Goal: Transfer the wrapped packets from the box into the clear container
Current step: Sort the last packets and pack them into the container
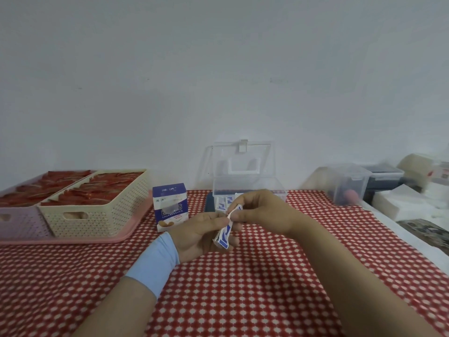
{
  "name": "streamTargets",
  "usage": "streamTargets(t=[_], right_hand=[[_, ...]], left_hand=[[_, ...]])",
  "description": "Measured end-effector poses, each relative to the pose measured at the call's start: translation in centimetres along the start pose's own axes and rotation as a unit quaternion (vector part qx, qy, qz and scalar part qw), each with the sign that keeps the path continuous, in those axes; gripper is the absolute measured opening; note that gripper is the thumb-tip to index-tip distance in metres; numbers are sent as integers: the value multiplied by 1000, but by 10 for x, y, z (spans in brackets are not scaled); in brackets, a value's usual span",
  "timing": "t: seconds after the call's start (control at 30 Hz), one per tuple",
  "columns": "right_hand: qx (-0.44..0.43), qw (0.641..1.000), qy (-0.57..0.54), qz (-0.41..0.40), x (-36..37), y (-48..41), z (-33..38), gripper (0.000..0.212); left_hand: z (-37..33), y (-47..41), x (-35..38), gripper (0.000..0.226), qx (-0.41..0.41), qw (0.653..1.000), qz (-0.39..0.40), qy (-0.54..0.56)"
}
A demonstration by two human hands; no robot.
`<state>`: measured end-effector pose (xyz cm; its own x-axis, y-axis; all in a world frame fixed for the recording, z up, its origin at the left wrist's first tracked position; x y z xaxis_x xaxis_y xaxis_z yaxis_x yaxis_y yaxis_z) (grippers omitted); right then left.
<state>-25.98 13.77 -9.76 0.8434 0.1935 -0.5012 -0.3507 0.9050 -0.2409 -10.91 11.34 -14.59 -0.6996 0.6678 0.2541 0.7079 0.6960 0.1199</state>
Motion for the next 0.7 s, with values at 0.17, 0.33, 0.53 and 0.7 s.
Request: streamTargets(t=[0.17, 0.33, 0.53, 0.7], right_hand=[[23, 997, 49, -50, -49, -21, 14, 6], [53, 979, 142, -133, -121, -49, 26, 8], [118, 943, 306, -61, -160, -89, -12, 14], [158, 916, 363, 72, -149, -110, -52, 14]], left_hand=[[-35, -21, 11, 23, 3, 999, -18, -38], [-86, -64, 15, 22, 11, 987, -34, -159], [-116, -120, 0, 20, 26, 819, -130, -559], [-93, -144, 8, 24, -35, 789, -51, -611]])
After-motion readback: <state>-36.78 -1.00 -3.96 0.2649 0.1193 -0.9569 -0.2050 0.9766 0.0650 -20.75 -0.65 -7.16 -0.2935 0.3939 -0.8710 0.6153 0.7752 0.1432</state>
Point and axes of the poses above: each hand's wrist, its own y-axis away from the middle knuckle, its own x-axis out of the palm, z = x × y, the point moved 5 cm from there along -y, towards the middle knuckle, and after that the axes turned 2 degrees about -x, right-handed, at the moved point
